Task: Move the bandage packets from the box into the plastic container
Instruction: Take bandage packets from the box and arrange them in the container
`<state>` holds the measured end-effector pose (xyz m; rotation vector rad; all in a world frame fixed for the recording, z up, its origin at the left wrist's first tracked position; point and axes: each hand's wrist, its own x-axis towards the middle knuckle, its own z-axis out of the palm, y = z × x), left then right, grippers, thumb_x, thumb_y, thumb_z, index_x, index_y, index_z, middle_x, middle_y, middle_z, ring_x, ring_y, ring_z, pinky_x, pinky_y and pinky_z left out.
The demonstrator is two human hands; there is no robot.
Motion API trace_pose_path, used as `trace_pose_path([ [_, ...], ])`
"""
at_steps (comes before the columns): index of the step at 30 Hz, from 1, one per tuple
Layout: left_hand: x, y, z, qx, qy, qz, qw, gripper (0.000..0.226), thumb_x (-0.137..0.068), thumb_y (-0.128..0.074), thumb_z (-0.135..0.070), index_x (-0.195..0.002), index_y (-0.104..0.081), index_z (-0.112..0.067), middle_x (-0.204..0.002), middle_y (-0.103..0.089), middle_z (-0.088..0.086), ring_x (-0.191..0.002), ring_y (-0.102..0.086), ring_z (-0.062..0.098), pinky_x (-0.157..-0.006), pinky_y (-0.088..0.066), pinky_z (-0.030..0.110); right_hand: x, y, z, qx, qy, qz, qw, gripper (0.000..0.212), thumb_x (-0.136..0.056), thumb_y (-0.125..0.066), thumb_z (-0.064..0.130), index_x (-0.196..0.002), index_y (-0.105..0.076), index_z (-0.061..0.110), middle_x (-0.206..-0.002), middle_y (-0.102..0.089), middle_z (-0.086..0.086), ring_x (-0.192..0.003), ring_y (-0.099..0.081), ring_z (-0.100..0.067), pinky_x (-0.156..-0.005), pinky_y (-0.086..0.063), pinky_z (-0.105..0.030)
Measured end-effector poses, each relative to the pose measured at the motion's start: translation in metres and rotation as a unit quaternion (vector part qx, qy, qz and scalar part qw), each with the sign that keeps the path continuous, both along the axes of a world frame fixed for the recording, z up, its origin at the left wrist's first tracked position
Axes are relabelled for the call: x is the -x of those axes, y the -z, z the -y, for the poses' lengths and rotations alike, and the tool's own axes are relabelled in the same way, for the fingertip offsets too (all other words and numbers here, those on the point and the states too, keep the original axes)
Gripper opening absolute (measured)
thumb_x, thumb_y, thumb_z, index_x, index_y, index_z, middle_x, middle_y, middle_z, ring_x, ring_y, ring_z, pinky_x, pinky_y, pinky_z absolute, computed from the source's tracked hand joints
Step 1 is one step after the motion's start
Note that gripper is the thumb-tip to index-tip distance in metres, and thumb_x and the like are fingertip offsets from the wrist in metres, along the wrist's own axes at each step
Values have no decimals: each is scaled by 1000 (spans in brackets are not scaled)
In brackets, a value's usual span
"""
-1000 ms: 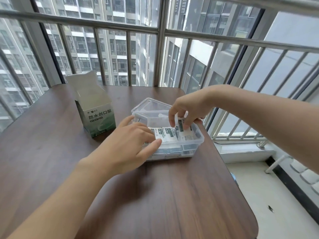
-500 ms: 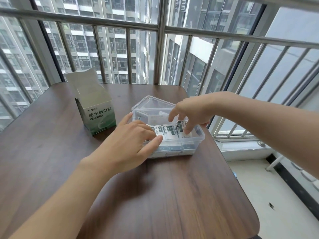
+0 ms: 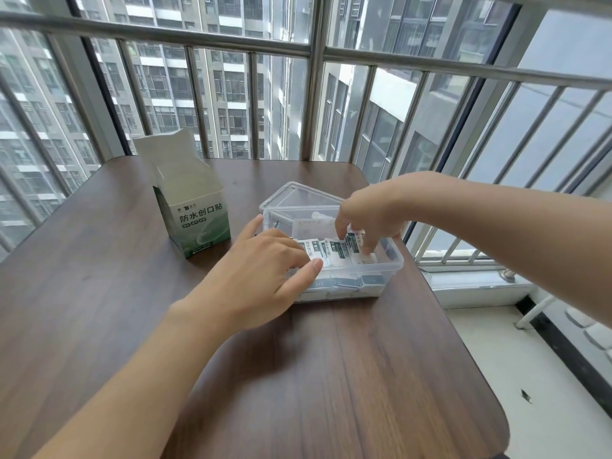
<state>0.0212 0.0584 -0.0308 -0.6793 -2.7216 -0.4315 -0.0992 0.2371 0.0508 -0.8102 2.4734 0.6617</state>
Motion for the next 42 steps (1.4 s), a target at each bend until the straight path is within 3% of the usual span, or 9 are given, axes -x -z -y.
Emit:
trace_pose_path([
  [3,0,0,0,0,-2,3,1000,61,-101,-19,-55,-79,-69,-27,-83,-67,-14,-91,-55,7,-111,-31,43,-2,-2,1,-11,-45,-28,999,53,-93,-71,28,-142,-52,22,-126,-67,-4,-103,-69,-30,-90,-58,-43],
  [8,-1,-1,0,-3,-3,2,1000,61,-101,-20,-55,-81,-69,-25,-86,-69,-12,-91,-57,8,-108,-33,42,-4,-7,3,17,-64,-39,997,50,-87,-78,32,-131,-63,13,-116,-72,-6,-103,-69,-28,-92,-57,-41],
  [14,-1,-1,0,-5,-2,0,1000,60,-101,-21,-54,-81,-70,-25,-86,-70,-12,-93,-59,10,-106,-35,44,3,-8,-3,87,-39,-23,995,34,-80,-85,30,-110,-75,16,-101,-77,-1,-88,-74,-23,-82,-61,-39],
  [16,-1,0,0,-8,-3,3,1000,61,-101,-21,-55,-83,-71,-26,-89,-71,-12,-95,-59,11,-107,-34,45,4,-12,-7,115,-20,-10,993,33,-79,-86,29,-108,-74,20,-101,-76,3,-73,-73,-17,-70,-62,-31],
  [19,0,0,0,-9,-1,4,1000,61,-101,-20,-55,-86,-72,-26,-91,-72,-12,-97,-60,11,-107,-34,45,6,-18,-13,146,-4,5,989,23,-81,-84,25,-100,-71,24,-107,-73,5,-52,-63,-9,-49,-50,-19],
  [25,1,2,0,-11,-3,3,1000,60,-102,-20,-55,-85,-70,-27,-89,-70,-12,-95,-59,11,-105,-36,45,13,-23,-25,193,28,44,980,16,-83,-82,22,-92,-69,25,-103,-75,9,-48,-58,-1,-51,-50,-20],
  [31,2,2,0,-11,-2,5,1000,59,-102,-20,-56,-84,-68,-28,-86,-69,-12,-93,-58,11,-105,-36,44,16,-20,-30,230,48,84,968,22,-82,-83,18,-96,-71,29,-102,-73,6,-59,-58,-9,-56,-51,-22],
  [38,2,2,0,-12,-1,2,1000,58,-102,-21,-56,-84,-68,-27,-86,-69,-12,-92,-58,11,-104,-37,43,19,-21,-31,225,70,140,962,16,-88,-76,13,-101,-74,23,-106,-74,-18,-45,-44,-7,-44,-39,-17],
  [42,2,2,0,-17,-2,3,1000,58,-102,-21,-56,-86,-69,-28,-88,-70,-13,-94,-58,11,-105,-37,44,20,-23,-28,217,73,138,964,16,-89,-76,11,-100,-75,22,-108,-73,-17,-47,-44,-8,-45,-40,-18],
])
